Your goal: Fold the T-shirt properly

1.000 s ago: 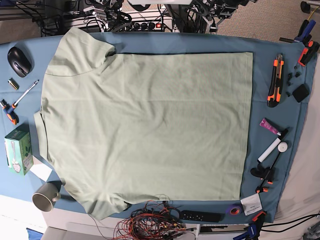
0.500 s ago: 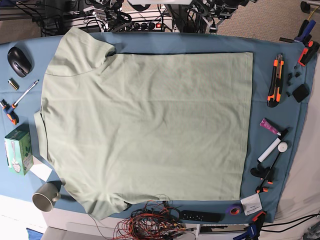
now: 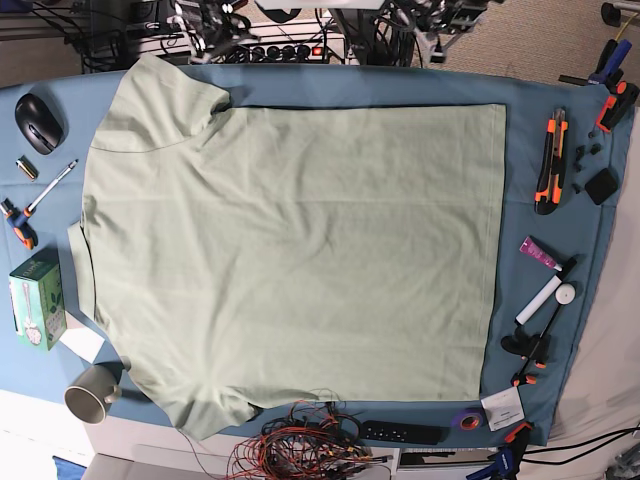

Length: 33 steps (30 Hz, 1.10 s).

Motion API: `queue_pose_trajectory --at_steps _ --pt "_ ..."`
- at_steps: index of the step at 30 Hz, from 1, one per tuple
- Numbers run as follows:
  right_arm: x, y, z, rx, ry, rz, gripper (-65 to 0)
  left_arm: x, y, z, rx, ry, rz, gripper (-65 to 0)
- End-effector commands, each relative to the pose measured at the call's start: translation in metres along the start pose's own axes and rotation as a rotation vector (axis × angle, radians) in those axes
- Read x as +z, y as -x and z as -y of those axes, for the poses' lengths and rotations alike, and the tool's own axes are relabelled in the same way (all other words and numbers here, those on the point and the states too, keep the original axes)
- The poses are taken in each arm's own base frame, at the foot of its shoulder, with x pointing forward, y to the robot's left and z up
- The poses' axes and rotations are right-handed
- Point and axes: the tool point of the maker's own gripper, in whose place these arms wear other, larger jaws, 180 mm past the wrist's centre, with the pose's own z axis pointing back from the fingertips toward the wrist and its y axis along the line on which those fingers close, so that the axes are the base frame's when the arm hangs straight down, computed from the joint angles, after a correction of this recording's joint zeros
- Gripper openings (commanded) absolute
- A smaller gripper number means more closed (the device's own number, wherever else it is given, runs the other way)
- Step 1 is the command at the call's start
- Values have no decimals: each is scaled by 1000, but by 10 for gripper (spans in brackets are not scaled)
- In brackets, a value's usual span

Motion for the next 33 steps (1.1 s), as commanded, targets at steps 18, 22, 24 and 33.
queue_pose_trajectory --at_steps 18,22,24,33 --pt "119 -1 62 28 -142 256 -650 130 53 1 -187 128 155 -650" --pt "167 -24 66 108 -140 355 -650 183 39 19 -199 182 257 -650" --pt "190 -42 60 144 -153 417 -650 208 28 27 -208 205 299 -650" --pt "292 -140 20 183 -270 735 -650 265 19 74 -375 419 319 -650"
